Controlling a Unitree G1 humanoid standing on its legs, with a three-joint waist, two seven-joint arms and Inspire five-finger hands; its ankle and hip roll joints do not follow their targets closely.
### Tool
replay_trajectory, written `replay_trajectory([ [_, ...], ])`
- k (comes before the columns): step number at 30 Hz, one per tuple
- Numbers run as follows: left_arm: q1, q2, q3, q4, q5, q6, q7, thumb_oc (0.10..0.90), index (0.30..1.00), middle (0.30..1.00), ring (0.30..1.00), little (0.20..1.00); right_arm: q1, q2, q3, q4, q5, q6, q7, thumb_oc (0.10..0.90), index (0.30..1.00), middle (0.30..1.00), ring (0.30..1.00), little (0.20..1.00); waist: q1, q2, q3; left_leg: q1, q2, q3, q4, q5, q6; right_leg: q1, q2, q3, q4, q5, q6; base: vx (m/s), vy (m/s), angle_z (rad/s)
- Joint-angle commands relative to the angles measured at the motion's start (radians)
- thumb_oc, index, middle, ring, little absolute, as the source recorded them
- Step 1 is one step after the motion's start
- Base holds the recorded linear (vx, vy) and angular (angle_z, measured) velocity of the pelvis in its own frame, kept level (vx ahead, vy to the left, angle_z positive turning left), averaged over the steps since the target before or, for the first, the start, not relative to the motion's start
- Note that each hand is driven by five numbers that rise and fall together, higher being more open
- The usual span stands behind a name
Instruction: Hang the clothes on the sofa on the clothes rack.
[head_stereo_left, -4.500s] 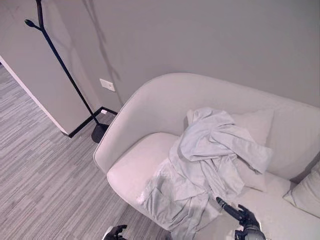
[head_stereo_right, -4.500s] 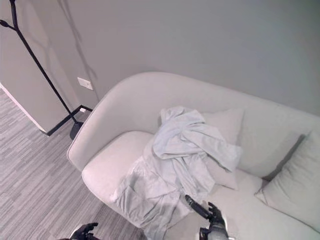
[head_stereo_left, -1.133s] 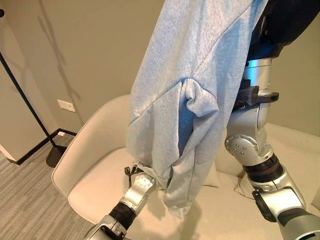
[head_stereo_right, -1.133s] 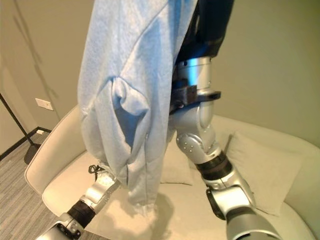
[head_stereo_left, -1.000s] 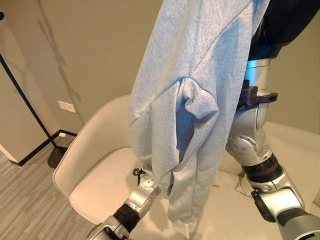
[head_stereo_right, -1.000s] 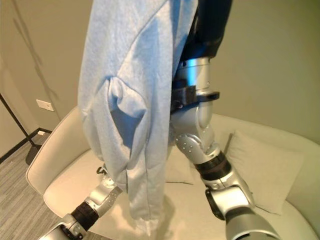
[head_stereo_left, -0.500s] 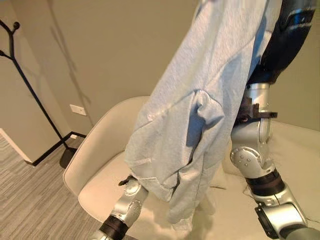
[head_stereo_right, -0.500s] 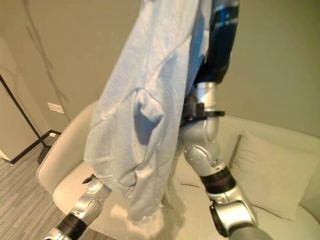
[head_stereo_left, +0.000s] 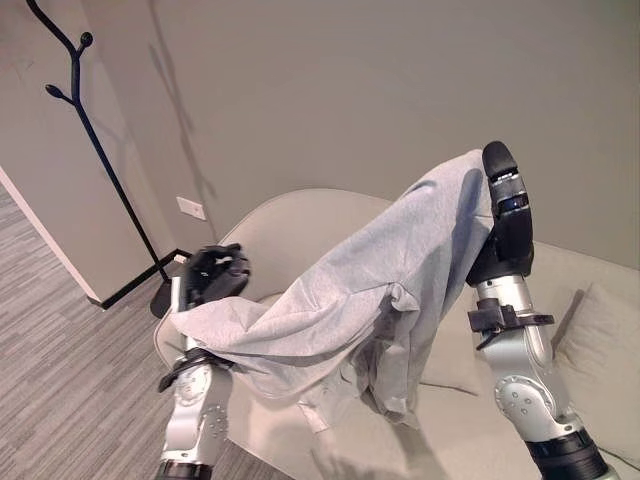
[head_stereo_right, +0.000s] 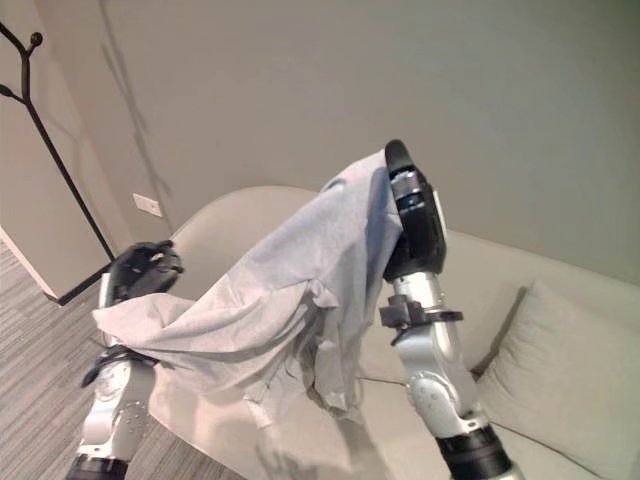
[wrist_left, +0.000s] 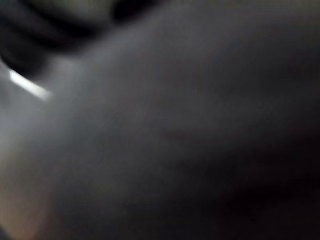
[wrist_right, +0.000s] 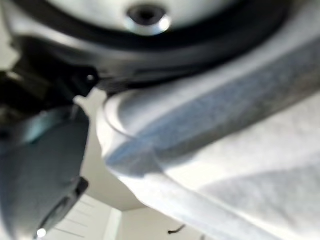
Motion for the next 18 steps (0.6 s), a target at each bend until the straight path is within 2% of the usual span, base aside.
replay_trajectory([
  [1, -0.042, 0.109, 0.066, -0.122, 0.136, -0.127, 0.048, 0.400, 0.300, 0.300, 0.300, 0.300, -0.089, 0.022, -0.115, -0.128, -0.006, -0.083, 0.086, 0.400, 0.300, 0.300, 0.300, 0.300, 0.013, -0.044, -0.073, -0.036, 0.039, -0.035, 0.003, 0.013, -0.042, 0.099, 0.003, 0.017, 0.030, -0.183, 0.023, -0.03, -0.109, 0.15],
  [5, 0.004, 0.124, 0.145, -0.143, 0.181, -0.134, 0.070, 0.400, 0.300, 0.300, 0.300, 0.300, -0.048, 0.030, -0.118, -0.156, -0.002, -0.078, 0.111, 0.400, 0.300, 0.300, 0.300, 0.300, 0.027, -0.045, -0.063, -0.044, 0.050, -0.039, 0.003, 0.020, -0.046, 0.098, 0.015, 0.022, 0.014, -0.180, 0.019, -0.02, -0.081, 0.10],
  [8, 0.051, 0.117, 0.186, -0.164, 0.194, -0.145, 0.080, 0.400, 0.300, 0.300, 0.300, 0.300, -0.006, 0.065, -0.100, -0.182, 0.009, -0.077, 0.135, 0.400, 0.300, 0.300, 0.300, 0.300, 0.049, -0.040, -0.025, -0.071, 0.047, -0.057, 0.007, 0.040, -0.044, 0.083, 0.016, 0.029, 0.006, -0.175, 0.016, -0.10, -0.073, 0.01],
  [10, 0.035, 0.115, 0.172, -0.152, 0.192, -0.158, 0.089, 0.400, 0.300, 0.300, 0.300, 0.300, -0.001, 0.081, -0.088, -0.180, 0.007, -0.088, 0.130, 0.400, 0.300, 0.300, 0.300, 0.300, 0.053, -0.040, 0.010, -0.118, 0.048, -0.068, 0.048, 0.049, -0.051, 0.076, 0.005, 0.016, 0.006, -0.167, 0.016, -0.19, -0.004, 0.06],
  [12, 0.023, 0.113, 0.145, -0.153, 0.195, -0.176, 0.093, 0.400, 0.300, 0.300, 0.300, 0.300, 0.000, 0.082, -0.075, -0.180, 0.003, -0.101, 0.125, 0.400, 0.300, 0.300, 0.300, 0.300, 0.043, -0.037, 0.039, -0.153, 0.064, -0.052, 0.094, 0.048, -0.059, 0.070, -0.011, -0.006, 0.006, -0.158, 0.016, -0.17, 0.066, 0.35],
  [15, 0.022, 0.112, 0.117, -0.164, 0.203, -0.186, 0.081, 0.400, 0.300, 0.300, 0.300, 0.300, 0.009, 0.073, -0.057, -0.199, 0.000, -0.103, 0.132, 0.400, 0.300, 0.300, 0.300, 0.300, 0.027, -0.033, 0.048, -0.144, 0.089, -0.029, 0.119, 0.021, -0.056, 0.061, -0.030, -0.015, 0.006, -0.143, 0.023, -0.06, 0.142, 0.38],
  [16, 0.014, 0.114, 0.077, -0.155, 0.189, -0.192, 0.065, 0.400, 0.300, 0.300, 0.300, 0.300, 0.024, 0.048, -0.049, -0.212, -0.011, -0.096, 0.135, 0.400, 0.300, 0.300, 0.300, 0.300, 0.011, -0.037, 0.049, -0.129, 0.122, -0.025, 0.152, 0.004, -0.058, 0.046, -0.056, -0.018, 0.008, -0.128, 0.032, -0.02, 0.210, 0.02],
  [18, 0.003, 0.119, 0.029, -0.146, 0.154, -0.185, 0.029, 0.400, 0.300, 0.300, 0.300, 0.300, 0.040, 0.020, -0.064, -0.221, -0.025, -0.093, 0.125, 0.400, 0.300, 0.300, 0.300, 0.300, -0.006, -0.027, 0.040, -0.104, 0.160, -0.022, 0.146, 0.020, -0.066, 0.028, -0.071, -0.029, 0.010, -0.127, 0.039, -0.01, 0.223, 0.03],
])
